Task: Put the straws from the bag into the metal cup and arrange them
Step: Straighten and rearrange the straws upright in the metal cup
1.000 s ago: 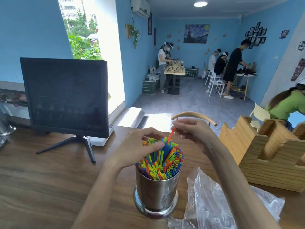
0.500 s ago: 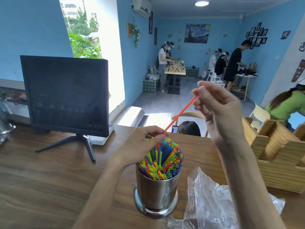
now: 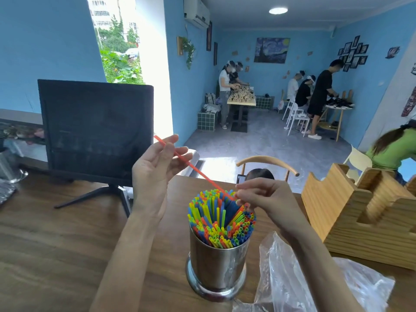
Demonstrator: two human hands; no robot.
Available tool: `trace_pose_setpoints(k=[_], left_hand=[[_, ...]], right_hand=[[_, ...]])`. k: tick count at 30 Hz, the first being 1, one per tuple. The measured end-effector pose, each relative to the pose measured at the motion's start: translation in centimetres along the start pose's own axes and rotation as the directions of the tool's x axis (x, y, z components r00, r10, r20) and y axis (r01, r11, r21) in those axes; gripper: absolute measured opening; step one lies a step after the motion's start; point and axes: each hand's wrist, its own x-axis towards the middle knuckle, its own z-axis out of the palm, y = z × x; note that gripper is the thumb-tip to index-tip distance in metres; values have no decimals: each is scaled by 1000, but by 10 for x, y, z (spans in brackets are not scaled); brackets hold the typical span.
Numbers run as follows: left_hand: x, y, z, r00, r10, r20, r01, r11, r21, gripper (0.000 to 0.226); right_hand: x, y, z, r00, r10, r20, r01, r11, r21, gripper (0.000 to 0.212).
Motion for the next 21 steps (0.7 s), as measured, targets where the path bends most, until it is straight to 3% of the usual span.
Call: trace_pose_setpoints(k=[3,5,10,15,21], left_hand=[[-5,1,5,992,123,27,-126,973,192,31],[-9,0,7,985,154,83,-171,952,256,39],[-17,-17,3,964,41,262,-162,873,460,30],[-19,-32,-3,915,-140,377,-165,725,669,23],[-18,-37,-11,870,-261,417,-143,676,723,9]], right_hand=[[6,14,-8,981,40,-188,-43,999,-12,14],[8,20,-14,967,112,-229,-113,994,10,23],[1,30,-13,963,265,-38,-268,960,-86,42],[3,32,-12,967,253,-24,-254,961,-111,37],[8,33,-13,966,260,5,-256,952,-168,30]])
